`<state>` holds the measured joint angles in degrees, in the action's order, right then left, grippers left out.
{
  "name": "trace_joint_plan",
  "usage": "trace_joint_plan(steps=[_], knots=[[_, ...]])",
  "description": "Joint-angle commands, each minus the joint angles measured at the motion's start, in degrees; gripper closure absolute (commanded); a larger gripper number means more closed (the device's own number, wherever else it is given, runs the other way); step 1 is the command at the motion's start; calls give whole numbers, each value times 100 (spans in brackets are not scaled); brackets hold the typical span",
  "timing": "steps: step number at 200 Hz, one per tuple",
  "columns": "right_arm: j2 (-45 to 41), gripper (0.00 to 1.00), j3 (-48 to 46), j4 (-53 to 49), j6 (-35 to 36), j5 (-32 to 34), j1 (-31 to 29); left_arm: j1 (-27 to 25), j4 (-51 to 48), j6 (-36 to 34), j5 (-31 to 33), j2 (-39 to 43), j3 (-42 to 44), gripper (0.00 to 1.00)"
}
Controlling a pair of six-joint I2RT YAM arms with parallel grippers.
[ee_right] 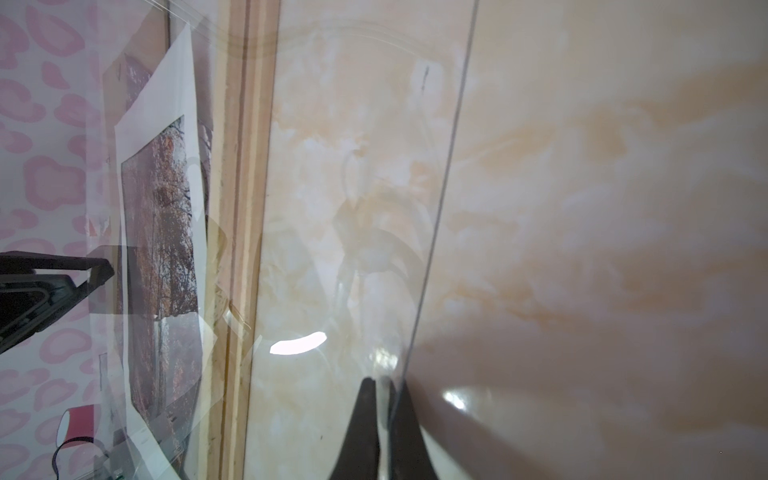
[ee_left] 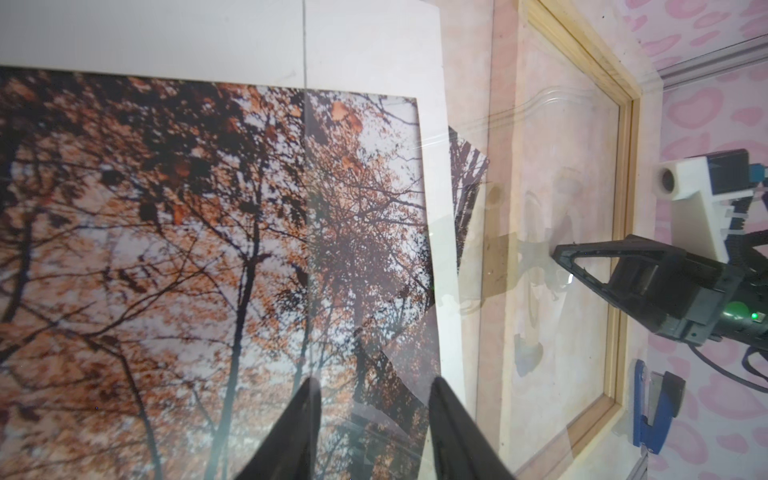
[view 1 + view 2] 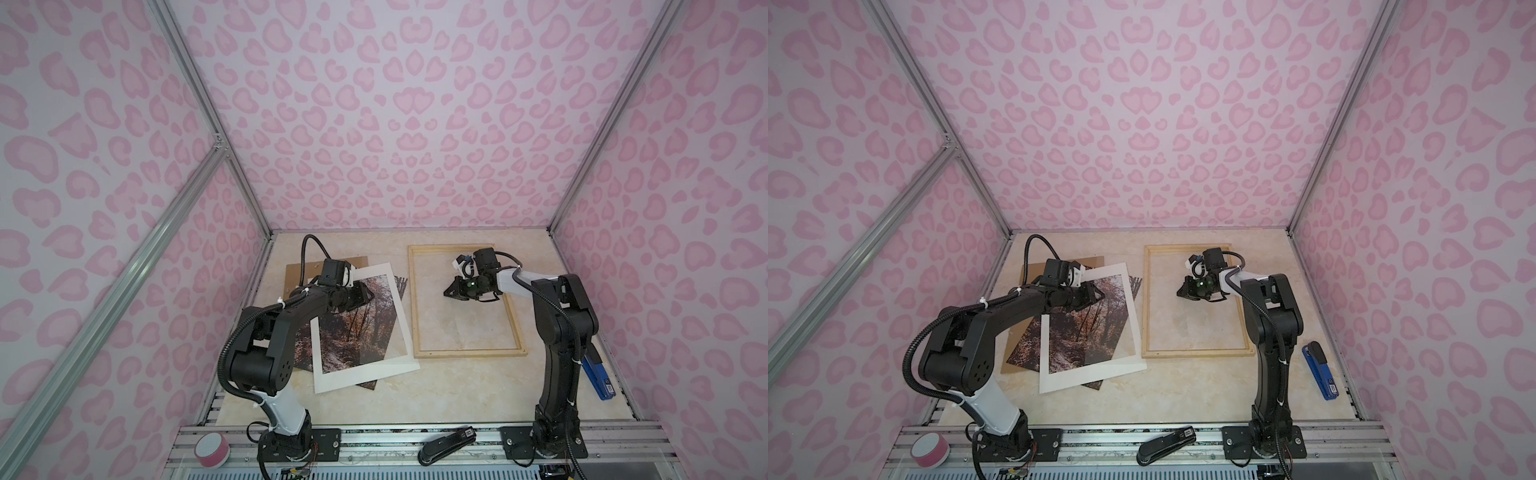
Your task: Put the photo into the frame
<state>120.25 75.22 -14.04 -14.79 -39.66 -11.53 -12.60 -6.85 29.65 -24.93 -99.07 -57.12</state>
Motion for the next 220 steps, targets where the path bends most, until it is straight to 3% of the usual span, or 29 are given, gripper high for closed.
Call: trace_joint_plan(steps=[1,63,79,103,129,220], knots=[[88,100,-79,-321,109,702,2,-13,298,50,-215,78,26,63],[-36,100,-195,-43,-82,371,28,-6,359,78,-345,-73,-9,90],[-61,93,-229,35,-145,278,31,-10,363,85,-346,-95,-18,96],[-120,80,-309,162,-234,200,45,-8,386,94,-328,-111,-9,96],[-202,75,-375,256,-296,109,55,-14,412,111,-329,-137,-9,96],[-719,91,-704,633,-583,-413,239,-122,843,541,-394,-69,35,96]])
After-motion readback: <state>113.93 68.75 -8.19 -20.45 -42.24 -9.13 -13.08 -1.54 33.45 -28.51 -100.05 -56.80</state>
